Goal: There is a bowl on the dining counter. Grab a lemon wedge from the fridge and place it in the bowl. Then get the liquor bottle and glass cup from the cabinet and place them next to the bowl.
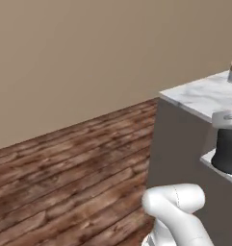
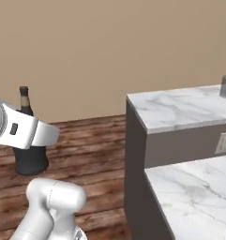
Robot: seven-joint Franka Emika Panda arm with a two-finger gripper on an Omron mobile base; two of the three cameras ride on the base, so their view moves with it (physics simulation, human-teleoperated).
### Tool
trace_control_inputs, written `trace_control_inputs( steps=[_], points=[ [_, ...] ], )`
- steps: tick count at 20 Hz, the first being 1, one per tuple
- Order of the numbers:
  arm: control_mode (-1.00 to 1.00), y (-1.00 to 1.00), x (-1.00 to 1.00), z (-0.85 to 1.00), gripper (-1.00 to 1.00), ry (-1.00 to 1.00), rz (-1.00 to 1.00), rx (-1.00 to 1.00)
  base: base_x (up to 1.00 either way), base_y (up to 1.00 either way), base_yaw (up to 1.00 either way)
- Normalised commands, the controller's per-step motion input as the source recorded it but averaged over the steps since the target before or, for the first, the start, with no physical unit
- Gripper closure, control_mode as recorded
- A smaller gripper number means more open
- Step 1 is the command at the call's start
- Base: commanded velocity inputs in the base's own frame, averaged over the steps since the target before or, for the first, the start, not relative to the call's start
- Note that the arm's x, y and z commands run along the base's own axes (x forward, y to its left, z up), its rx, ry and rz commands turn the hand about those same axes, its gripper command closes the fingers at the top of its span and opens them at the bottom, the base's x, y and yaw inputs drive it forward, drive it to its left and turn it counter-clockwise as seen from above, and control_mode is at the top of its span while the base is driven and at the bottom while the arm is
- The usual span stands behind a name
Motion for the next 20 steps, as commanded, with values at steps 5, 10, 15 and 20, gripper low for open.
trace_control_inputs(
  steps=[5,10,15,20],
  points=[
    [1.00,0.00,0.00,0.00,1.00,0.00,0.00,0.00,0.86,0.90,-0.53],
    [1.00,0.00,0.00,0.00,1.00,0.00,0.00,0.00,0.67,1.00,-0.43],
    [1.00,0.00,0.00,0.00,1.00,0.00,0.00,0.00,0.59,0.98,-0.43],
    [1.00,0.00,0.00,0.00,1.00,0.00,0.00,0.00,0.57,0.86,-0.46]
  ],
)
